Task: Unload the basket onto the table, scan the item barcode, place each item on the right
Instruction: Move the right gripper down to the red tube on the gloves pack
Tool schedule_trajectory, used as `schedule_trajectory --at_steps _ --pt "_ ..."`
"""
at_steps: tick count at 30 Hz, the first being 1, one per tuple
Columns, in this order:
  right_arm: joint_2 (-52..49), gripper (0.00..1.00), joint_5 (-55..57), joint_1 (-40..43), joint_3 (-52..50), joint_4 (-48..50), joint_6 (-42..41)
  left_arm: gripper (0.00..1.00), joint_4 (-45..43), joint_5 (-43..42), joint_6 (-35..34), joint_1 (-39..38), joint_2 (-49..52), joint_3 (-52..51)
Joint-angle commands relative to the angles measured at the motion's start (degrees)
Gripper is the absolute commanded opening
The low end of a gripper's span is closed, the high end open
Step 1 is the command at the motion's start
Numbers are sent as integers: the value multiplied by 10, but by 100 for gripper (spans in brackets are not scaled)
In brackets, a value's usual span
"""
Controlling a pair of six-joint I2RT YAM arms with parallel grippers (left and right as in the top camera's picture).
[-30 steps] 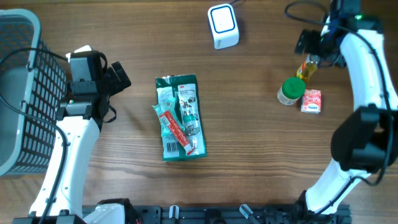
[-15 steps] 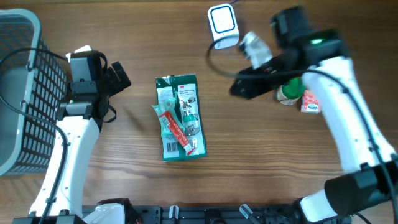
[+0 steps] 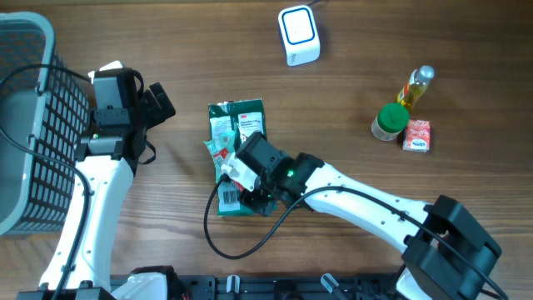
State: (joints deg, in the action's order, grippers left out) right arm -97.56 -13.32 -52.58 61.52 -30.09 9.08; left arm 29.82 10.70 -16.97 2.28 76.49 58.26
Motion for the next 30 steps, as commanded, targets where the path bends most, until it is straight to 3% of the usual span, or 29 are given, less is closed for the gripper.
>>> schedule_trajectory --at_steps 1,22,30 --pt "-7 48 45 -1 -16 17 -7 100 -2 5 7 2 -3 5" --pt "-79 36 43 -1 -24 56 0 100 -2 5 7 2 -3 5" --pt "-34 50 45 -1 -4 41 0 100 -2 5 7 2 -3 5"
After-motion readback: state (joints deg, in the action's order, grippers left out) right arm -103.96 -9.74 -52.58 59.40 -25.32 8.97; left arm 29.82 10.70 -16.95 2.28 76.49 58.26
